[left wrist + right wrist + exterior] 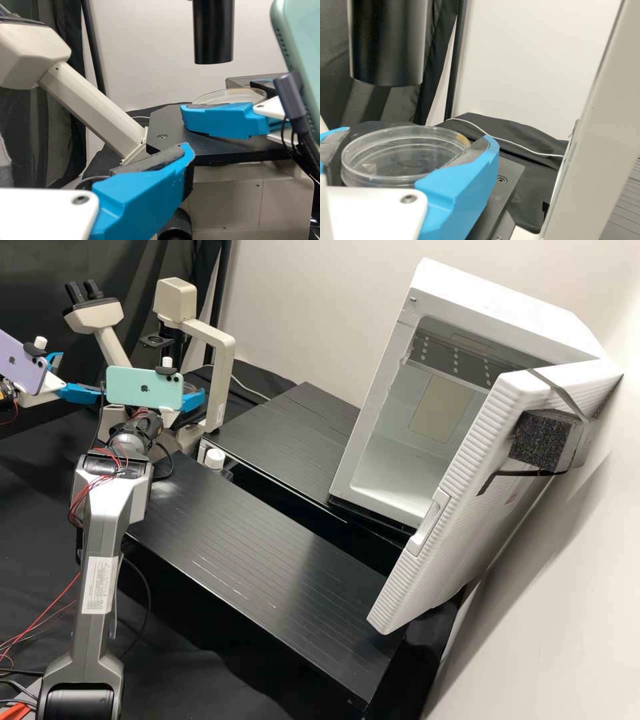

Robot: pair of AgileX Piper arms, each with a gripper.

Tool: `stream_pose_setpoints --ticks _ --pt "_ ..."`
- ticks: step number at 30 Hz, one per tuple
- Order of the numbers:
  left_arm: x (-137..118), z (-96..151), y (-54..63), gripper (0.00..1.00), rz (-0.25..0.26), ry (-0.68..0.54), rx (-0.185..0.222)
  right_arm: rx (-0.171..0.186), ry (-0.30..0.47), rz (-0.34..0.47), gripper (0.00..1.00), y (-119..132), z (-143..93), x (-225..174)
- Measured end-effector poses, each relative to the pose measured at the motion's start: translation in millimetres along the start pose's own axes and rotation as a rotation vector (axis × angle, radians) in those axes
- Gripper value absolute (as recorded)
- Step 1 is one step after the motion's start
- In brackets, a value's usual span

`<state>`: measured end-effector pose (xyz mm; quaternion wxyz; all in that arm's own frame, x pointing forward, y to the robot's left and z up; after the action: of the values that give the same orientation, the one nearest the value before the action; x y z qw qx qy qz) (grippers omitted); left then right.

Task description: Take out the petri dish and place it under the microscope.

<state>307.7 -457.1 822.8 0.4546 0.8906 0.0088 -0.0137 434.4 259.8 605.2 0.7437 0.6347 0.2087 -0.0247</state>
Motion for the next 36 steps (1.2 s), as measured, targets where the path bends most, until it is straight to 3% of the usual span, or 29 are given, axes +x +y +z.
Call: stream_pose_setpoints --ticks 7,8,13,21,36 --pt "0.0 0.0 0.0 1.00 0.000 0.000 0.000 0.008 0.007 0.012 0.00 4.3 -3.6 1.2" --pt "0.0 0.0 0.0 1.00 0.000 0.000 0.000 0.007 0.006 0.010 1.00 4.8 -4.1 1.4" --pt "0.0 0.0 0.0 1.00 0.000 0.000 0.000 0.026 -0.002 0.002 1.00 5.7 -4.8 2.0" --pt "0.0 0.0 0.0 1.00 0.000 0.000 0.000 0.005 -0.002 0.001 1.00 5.1 -4.6 2.4" --pt "0.0 0.0 0.0 1.00 0.000 0.000 0.000 0.007 -0.003 -0.022 1.00 -1.1 0.8 -3.6"
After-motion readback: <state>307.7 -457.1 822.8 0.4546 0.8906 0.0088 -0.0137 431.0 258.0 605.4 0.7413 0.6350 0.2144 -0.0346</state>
